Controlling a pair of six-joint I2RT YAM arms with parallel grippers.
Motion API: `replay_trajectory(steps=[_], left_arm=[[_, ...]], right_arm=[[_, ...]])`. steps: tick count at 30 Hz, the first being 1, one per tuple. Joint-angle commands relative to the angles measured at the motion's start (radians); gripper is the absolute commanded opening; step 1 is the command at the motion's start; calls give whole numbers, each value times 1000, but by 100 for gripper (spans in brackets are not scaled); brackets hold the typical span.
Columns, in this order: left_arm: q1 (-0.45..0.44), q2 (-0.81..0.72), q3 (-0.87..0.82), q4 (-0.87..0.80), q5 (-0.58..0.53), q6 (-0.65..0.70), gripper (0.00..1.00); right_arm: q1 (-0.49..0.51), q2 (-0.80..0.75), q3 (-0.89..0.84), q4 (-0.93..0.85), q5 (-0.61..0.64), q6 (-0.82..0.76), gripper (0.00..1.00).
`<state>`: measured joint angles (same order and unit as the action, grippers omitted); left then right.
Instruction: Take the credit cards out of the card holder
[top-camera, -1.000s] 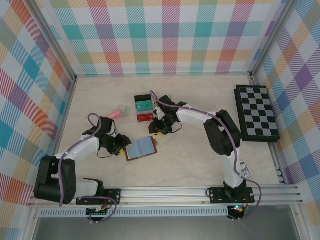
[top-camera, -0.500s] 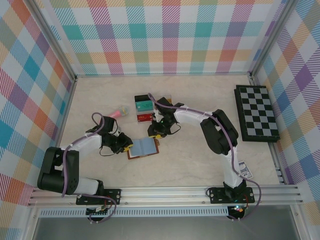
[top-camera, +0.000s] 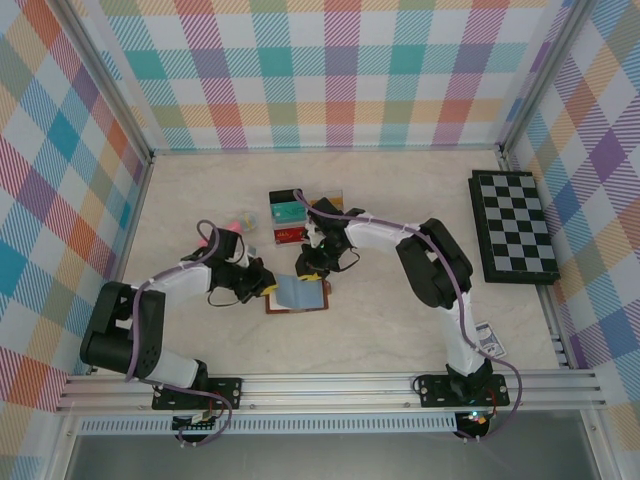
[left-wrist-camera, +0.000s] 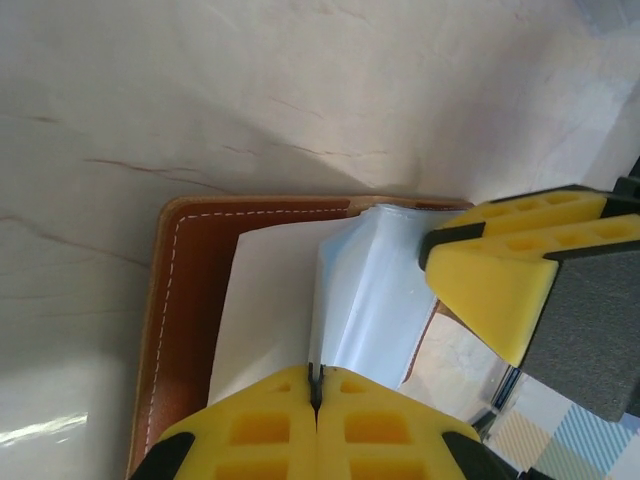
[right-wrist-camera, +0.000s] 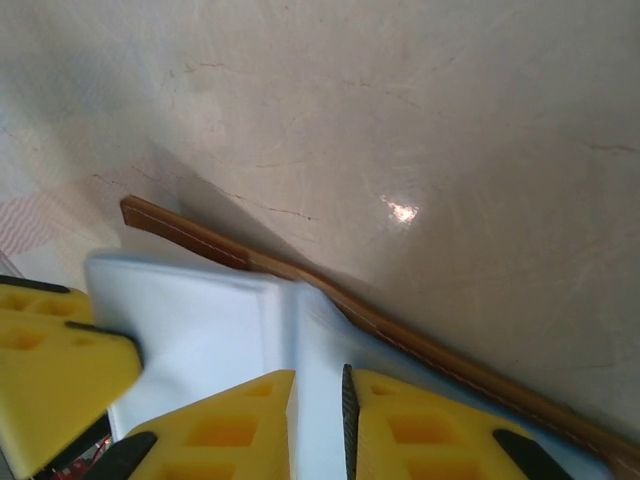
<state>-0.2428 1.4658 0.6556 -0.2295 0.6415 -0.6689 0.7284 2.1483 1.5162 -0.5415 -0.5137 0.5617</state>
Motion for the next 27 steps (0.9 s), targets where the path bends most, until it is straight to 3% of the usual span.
replay_trajectory(steps=[1,10,19,27], left_arm=[[-39,32,45,19,28,10,0],[-101,91,137,-19,-25,27,0],[-165,150,156,49,17,3,0],[-167,142,180,-54,-63,37,0]], right_arm=[[7,9,-21,1,-13,21,19],[8,13,-57,-11,27,23,17],[9,30,-59,-5,27,27,12],[5,-49,-73,10,74,35,14]])
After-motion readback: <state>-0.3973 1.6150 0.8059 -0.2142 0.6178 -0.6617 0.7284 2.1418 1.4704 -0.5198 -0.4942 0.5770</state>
